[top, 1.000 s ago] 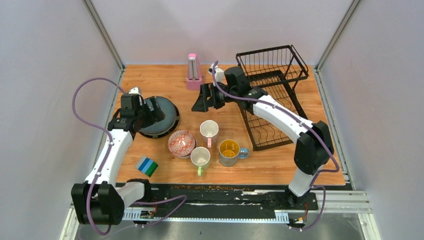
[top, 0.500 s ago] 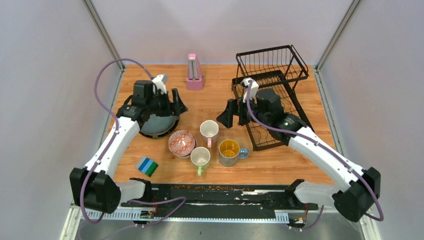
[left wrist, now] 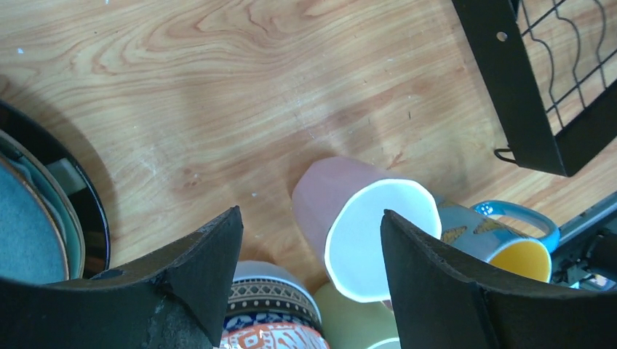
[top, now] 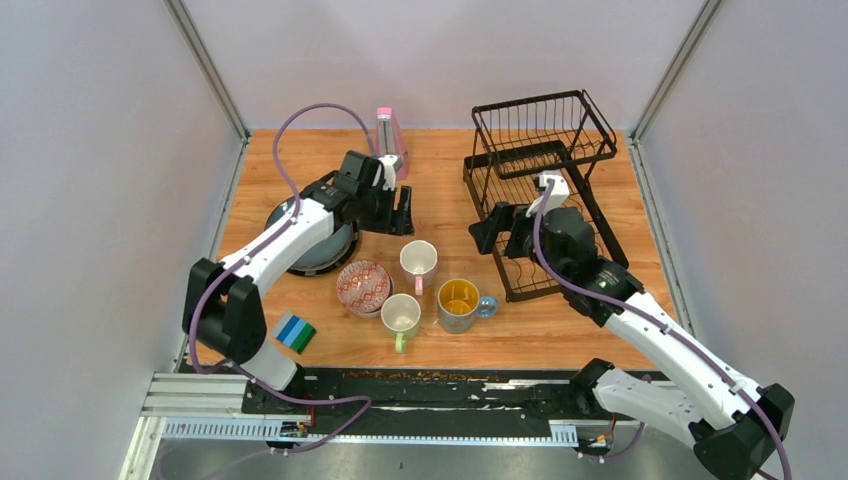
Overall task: Load the mixed dishes into the dish rack
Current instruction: Pick up the cup at the center of the board.
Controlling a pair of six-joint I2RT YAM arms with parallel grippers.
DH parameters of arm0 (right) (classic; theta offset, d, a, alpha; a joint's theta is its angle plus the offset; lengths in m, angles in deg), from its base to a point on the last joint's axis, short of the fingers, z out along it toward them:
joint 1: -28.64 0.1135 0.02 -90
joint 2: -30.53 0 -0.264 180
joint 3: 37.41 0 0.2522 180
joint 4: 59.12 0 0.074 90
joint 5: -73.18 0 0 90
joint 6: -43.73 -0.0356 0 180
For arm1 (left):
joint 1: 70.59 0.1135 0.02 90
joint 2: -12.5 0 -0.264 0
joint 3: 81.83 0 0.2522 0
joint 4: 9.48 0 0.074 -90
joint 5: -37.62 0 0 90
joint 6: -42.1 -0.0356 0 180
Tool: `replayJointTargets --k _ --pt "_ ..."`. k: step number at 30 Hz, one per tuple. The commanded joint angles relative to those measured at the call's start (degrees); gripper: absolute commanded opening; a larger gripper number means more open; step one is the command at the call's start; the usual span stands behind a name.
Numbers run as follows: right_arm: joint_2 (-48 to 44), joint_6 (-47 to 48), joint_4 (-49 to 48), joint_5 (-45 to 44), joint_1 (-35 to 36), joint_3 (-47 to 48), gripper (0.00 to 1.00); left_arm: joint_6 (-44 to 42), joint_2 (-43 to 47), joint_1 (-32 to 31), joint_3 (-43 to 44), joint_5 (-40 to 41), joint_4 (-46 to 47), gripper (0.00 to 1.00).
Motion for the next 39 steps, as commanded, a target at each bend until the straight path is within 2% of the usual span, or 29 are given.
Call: replayJointTargets --k 1,6,14,16,39 --pt "-3.26 -2.04 -2.59 -6.72 0.08 -1.27 0.95 -2.62 -3.43 -2.69 4.9 3.68 -2.55 0.76" --pt "-5.89 -3.23 -2.6 -10.99 0.04 -2.88 0.94 -3.36 -5.5 -4.59 5.8 5.92 -4.17 0.74" --pt "-6.36 -3.93 -2.57 -13.77 0.03 -4.01 0.94 -7.47 -6.08 -4.83 5.31 2.73 -5.32 0.71" --pt "-6.43 -4.41 -2.58 -14.06 0.03 -4.11 0.95 -7.99 -6.67 -4.97 5.44 2.68 -5.62 0.66" --pt "-4.22 -6.31 -0.8 -17.16 0.04 -4.83 0.96 -6.49 -11.84 -6.55 6.51 3.73 -5.34 0.39"
